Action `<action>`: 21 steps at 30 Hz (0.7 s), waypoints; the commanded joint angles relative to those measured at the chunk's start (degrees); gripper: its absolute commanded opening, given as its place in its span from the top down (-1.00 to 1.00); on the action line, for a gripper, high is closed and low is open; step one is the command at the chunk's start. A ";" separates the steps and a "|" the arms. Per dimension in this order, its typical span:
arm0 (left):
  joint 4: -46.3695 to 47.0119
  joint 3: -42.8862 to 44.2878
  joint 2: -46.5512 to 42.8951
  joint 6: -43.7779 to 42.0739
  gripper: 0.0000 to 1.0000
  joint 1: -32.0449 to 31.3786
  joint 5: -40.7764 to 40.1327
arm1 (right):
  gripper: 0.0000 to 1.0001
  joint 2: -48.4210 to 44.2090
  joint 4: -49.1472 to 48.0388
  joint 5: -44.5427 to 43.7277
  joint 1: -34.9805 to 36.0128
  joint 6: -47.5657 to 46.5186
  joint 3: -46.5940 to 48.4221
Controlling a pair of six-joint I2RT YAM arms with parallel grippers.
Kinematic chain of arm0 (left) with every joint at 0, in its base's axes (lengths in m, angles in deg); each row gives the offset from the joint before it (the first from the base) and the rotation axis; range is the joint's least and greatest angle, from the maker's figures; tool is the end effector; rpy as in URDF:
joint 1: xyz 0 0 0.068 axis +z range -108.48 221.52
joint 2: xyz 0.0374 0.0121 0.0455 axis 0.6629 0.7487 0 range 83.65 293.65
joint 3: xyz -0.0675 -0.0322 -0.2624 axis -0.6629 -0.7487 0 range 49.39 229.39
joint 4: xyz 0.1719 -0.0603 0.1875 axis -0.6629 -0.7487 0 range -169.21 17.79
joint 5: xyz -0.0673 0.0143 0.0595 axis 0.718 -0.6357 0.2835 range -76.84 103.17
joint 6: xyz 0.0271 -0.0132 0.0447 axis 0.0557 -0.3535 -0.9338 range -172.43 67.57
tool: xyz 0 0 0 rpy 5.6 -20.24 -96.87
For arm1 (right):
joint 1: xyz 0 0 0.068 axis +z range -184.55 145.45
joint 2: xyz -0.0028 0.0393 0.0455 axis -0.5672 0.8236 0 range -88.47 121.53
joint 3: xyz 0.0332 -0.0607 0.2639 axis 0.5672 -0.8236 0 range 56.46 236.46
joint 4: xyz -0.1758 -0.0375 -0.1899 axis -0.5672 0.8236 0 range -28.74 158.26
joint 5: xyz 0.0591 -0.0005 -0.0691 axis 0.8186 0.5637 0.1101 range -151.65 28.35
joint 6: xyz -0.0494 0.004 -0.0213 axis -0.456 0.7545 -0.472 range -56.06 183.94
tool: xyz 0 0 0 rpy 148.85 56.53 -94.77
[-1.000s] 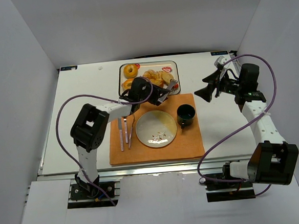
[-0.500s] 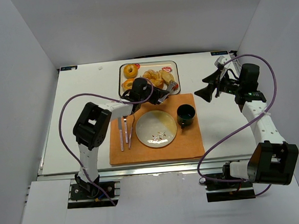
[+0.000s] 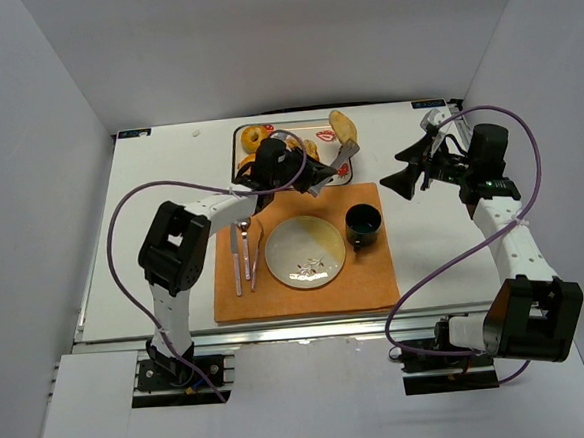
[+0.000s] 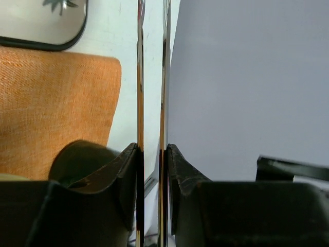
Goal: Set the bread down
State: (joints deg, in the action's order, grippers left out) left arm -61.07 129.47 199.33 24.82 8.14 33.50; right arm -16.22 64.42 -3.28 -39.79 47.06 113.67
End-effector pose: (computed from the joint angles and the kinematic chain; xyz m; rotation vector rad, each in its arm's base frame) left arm 0.3825 -0.2670 0.2132 -0.6229 2.2690 -1.4758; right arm 0.2813 0.0047 0.3303 -0.8333 1.5779 0.6772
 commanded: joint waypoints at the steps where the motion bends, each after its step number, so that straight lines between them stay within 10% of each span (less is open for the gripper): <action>1: -2.94 1.58 -6.51 -10.09 1.00 0.25 5.58 | -0.79 -1.14 -1.75 1.57 -0.39 0.45 0.97; 10: -21.49 -18.32 -32.85 -26.97 1.00 0.34 5.42 | -0.79 -1.76 0.53 1.40 -0.57 -1.40 1.41; 21: -23.70 -47.62 -65.75 -16.08 1.00 0.34 7.61 | -0.79 -0.79 1.94 3.07 -0.48 -1.83 2.03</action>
State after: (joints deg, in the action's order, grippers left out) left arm -82.29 85.14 134.96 6.44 8.24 39.89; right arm -16.51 65.62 -2.05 -40.12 46.43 113.67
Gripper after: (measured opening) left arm 0.352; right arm 0.895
